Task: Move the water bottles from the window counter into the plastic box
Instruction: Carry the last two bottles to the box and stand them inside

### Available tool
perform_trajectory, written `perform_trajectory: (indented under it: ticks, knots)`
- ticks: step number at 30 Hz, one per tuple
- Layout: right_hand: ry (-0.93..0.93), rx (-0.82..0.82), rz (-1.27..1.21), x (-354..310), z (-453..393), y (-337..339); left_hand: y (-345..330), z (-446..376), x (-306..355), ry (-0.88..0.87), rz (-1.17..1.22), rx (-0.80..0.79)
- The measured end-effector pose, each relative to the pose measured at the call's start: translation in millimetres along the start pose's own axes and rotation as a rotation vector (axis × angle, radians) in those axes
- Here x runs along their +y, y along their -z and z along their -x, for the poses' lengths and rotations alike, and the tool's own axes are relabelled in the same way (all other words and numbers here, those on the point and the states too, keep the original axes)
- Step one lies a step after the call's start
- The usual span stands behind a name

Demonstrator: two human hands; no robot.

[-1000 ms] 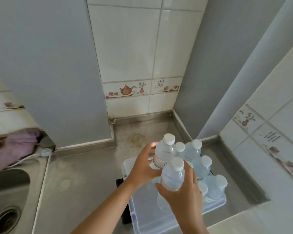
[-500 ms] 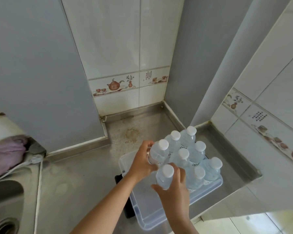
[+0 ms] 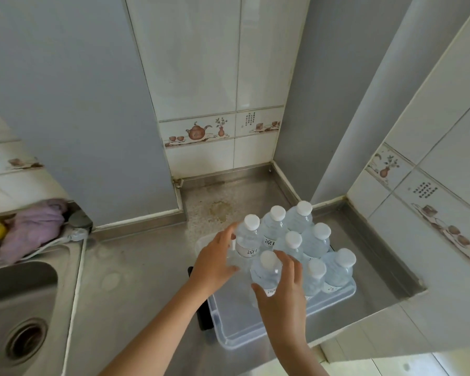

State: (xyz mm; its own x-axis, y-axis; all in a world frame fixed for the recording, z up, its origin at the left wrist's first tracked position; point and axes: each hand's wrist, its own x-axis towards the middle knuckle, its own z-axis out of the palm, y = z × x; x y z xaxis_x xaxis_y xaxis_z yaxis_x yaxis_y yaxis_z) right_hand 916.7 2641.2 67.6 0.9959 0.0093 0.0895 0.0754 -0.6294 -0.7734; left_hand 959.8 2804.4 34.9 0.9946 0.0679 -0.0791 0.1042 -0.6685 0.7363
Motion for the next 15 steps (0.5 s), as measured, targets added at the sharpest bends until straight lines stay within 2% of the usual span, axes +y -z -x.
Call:
perform_trajectory:
  ticks: [4, 8, 11, 15]
  knots:
    - [0.096, -0.063, -0.005, 2.8, -5.6, 20.8, -4.6, 22.9, 9.7, 0.064, 0.058, -0.067]
    - [0.275, -0.162, 0.059, 9.7, -14.8, 44.8, -19.3, 41.8, 24.1, 0.101, -0.177, -0.064]
    - [0.457, -0.213, 0.14, 19.3, -20.3, 58.3, -39.6, 54.8, 37.5, 0.131, -0.228, -0.129]
    - [0.598, -0.22, 0.226, 31.6, -23.9, 69.7, -66.7, 53.5, 49.6, 0.196, -0.094, -0.021]
